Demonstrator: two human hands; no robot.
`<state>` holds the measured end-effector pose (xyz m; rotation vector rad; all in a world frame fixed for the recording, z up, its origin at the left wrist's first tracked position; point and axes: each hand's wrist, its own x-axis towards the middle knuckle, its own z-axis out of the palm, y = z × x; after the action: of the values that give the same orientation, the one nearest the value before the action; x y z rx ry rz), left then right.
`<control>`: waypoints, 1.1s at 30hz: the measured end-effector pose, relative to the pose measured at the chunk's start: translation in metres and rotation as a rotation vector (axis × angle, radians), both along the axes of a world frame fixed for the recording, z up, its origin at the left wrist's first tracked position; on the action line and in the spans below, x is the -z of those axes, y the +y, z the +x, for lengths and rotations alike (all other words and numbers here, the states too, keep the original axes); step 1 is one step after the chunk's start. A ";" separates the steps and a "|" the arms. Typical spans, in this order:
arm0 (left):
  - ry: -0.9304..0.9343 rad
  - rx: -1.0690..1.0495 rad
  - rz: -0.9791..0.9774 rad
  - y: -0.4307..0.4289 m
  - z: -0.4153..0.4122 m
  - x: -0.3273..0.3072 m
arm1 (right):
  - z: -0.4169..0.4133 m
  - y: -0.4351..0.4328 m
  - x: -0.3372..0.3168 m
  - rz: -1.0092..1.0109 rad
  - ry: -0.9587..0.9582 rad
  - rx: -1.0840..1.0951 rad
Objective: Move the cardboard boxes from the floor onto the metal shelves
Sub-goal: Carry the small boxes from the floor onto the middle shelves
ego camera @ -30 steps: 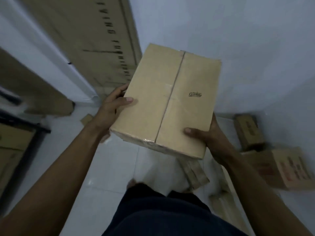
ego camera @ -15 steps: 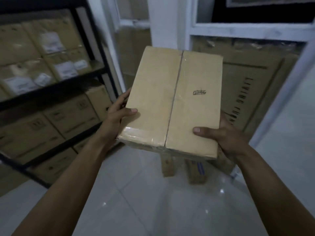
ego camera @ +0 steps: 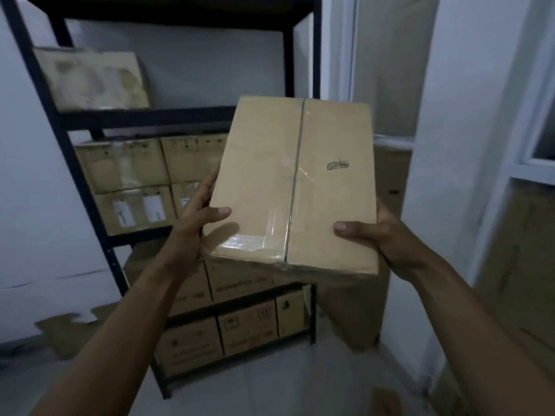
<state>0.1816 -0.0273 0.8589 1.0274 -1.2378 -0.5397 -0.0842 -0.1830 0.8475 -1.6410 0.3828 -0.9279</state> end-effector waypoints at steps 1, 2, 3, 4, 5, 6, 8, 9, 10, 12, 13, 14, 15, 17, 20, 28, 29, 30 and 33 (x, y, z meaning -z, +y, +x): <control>-0.015 -0.016 -0.015 -0.009 0.009 -0.007 | 0.013 -0.015 -0.009 -0.014 -0.011 -0.027; -0.039 -0.038 -0.033 -0.017 0.016 -0.015 | 0.026 -0.030 -0.017 -0.028 -0.025 -0.050; -0.067 -0.066 -0.058 -0.027 0.024 -0.024 | 0.039 -0.046 -0.025 -0.045 -0.038 -0.073; -0.084 -0.093 -0.081 -0.036 0.032 -0.032 | 0.053 -0.062 -0.034 -0.062 -0.044 -0.096; -0.079 -0.115 -0.093 -0.045 0.039 -0.040 | 0.066 -0.079 -0.043 -0.077 -0.046 -0.119; -0.057 -0.132 -0.102 -0.054 0.046 -0.048 | 0.079 -0.096 -0.052 -0.090 -0.051 -0.148; -0.027 -0.171 -0.122 -0.072 0.061 -0.063 | 0.103 -0.129 -0.070 -0.123 -0.061 -0.204; -0.030 -0.200 -0.132 -0.080 0.068 -0.070 | 0.115 -0.145 -0.078 -0.139 -0.067 -0.231; -0.037 -0.228 -0.148 -0.088 0.075 -0.076 | 0.128 -0.159 -0.086 -0.149 -0.073 -0.258; -0.070 -0.273 -0.172 -0.102 0.088 -0.090 | 0.153 -0.182 -0.104 -0.157 -0.085 -0.308; -0.095 -0.291 -0.169 -0.108 0.095 -0.096 | 0.166 -0.191 -0.112 -0.155 -0.091 -0.326; -0.121 -0.307 -0.167 -0.113 0.102 -0.104 | 0.179 -0.199 -0.119 -0.154 -0.103 -0.335; -0.143 -0.322 -0.165 -0.117 0.110 -0.111 | 0.190 -0.206 -0.125 -0.144 -0.119 -0.340; -0.176 -0.354 -0.160 -0.126 0.126 -0.128 | 0.213 -0.220 -0.135 -0.104 -0.149 -0.365; -0.206 -0.383 -0.168 -0.139 0.154 -0.149 | 0.246 -0.236 -0.151 -0.118 -0.169 -0.398; -0.137 -0.338 -0.245 -0.173 0.243 -0.183 | 0.332 -0.256 -0.194 -0.132 -0.257 -0.391; -0.106 -0.326 -0.263 -0.177 0.257 -0.185 | 0.343 -0.258 -0.196 -0.122 -0.268 -0.399; -0.078 -0.319 -0.283 -0.181 0.270 -0.187 | 0.354 -0.260 -0.197 -0.114 -0.280 -0.405; -0.056 -0.316 -0.325 -0.189 0.305 -0.189 | 0.387 -0.269 -0.192 -0.102 -0.350 -0.411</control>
<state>0.4868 -0.2160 1.0482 0.9392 -1.1378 -0.0616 0.3026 -0.4518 1.0395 -1.5315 -0.2384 -0.9047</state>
